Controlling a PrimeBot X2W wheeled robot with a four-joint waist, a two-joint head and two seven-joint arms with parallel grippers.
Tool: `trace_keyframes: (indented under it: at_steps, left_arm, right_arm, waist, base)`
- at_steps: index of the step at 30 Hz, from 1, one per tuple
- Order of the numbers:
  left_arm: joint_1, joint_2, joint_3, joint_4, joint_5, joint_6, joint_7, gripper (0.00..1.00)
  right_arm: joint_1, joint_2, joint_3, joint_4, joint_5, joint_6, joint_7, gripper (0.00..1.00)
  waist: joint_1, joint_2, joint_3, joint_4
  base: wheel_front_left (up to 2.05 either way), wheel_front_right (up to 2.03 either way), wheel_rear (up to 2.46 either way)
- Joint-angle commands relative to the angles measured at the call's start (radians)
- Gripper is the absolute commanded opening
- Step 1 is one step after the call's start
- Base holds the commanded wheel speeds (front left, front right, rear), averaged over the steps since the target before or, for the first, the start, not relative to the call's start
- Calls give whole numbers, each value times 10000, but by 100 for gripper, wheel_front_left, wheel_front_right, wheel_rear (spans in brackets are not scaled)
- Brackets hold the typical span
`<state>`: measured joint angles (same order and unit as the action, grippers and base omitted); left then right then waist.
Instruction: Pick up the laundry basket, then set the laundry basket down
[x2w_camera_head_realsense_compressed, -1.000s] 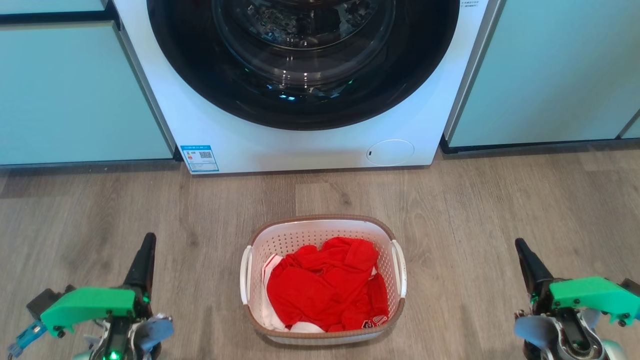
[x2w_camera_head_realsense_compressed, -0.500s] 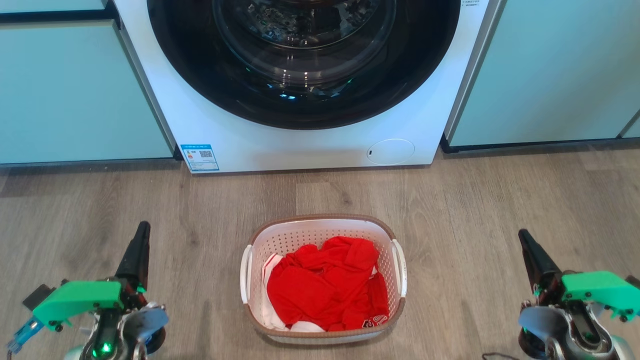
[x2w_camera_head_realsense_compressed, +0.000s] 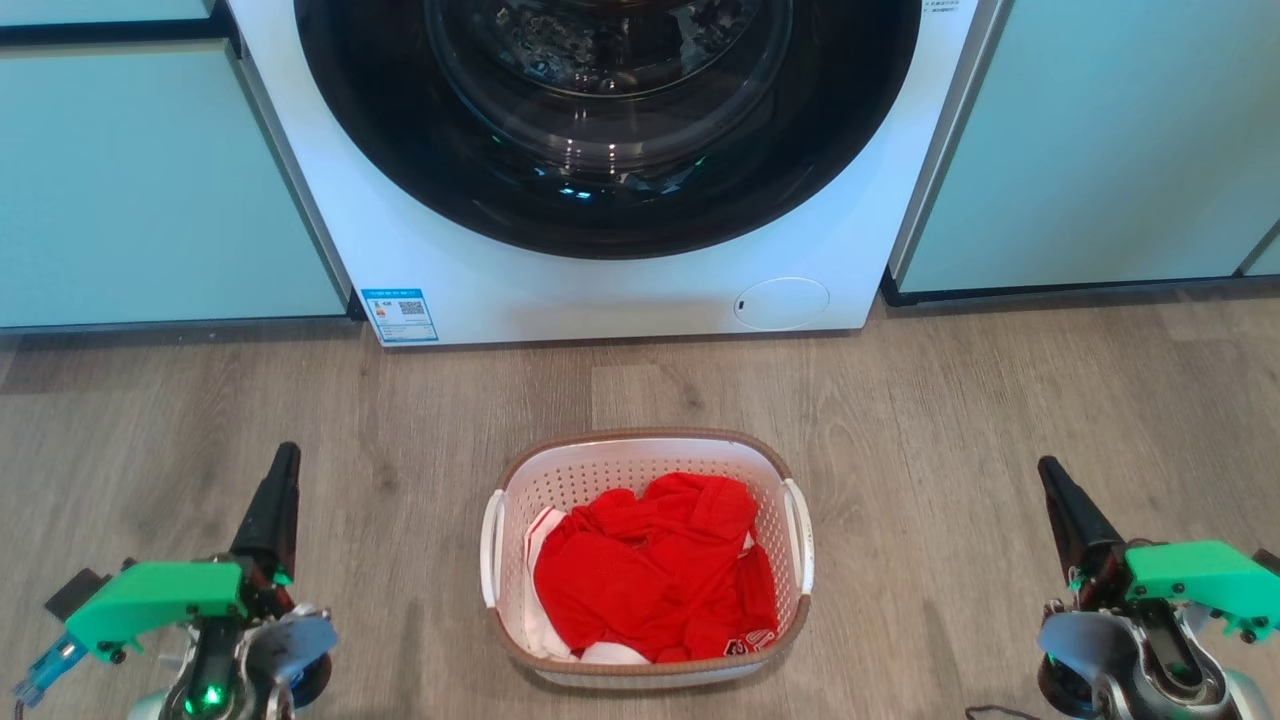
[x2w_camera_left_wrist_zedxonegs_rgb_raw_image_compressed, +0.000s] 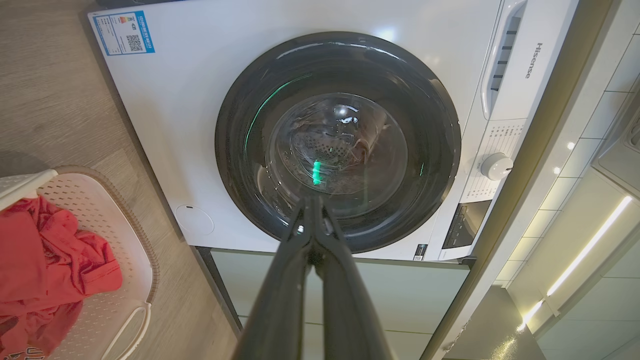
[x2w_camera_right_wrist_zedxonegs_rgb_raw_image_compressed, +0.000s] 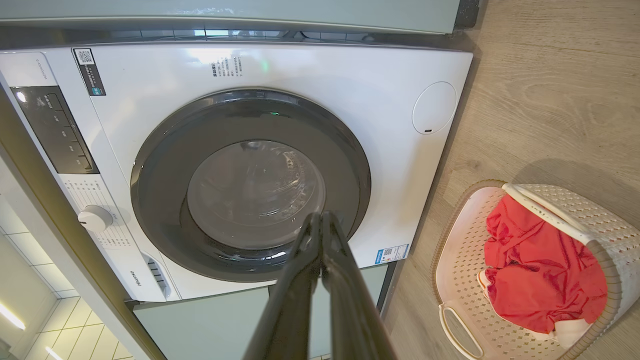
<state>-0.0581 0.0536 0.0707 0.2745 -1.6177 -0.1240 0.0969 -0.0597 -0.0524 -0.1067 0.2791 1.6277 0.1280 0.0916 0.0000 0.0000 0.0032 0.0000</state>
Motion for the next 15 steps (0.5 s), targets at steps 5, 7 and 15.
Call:
trace_keyframes:
  at_steps: [5, 7, 15]
  left_arm:
    - [-490, 40, 335, -295, 11, -67, 85, 0]
    - [-491, 38, 338, -295, 14, -67, 88, 0]
    - [-492, 31, 349, -295, 23, -67, 97, 0]
  right_arm:
    - [-463, -128, 135, -354, -20, 27, 51, 0]
    - [-464, -124, 129, -354, -25, 27, 56, 0]
    - [-466, -110, 108, -353, -42, 27, 73, 0]
  waist:
    - [0, 0, -1, 0]
    - [0, 0, -1, 0]
    - [0, 0, -1, 0]
  base:
    - [0, 0, 0]
    - [0, 0, 0]
    - [0, 0, 0]
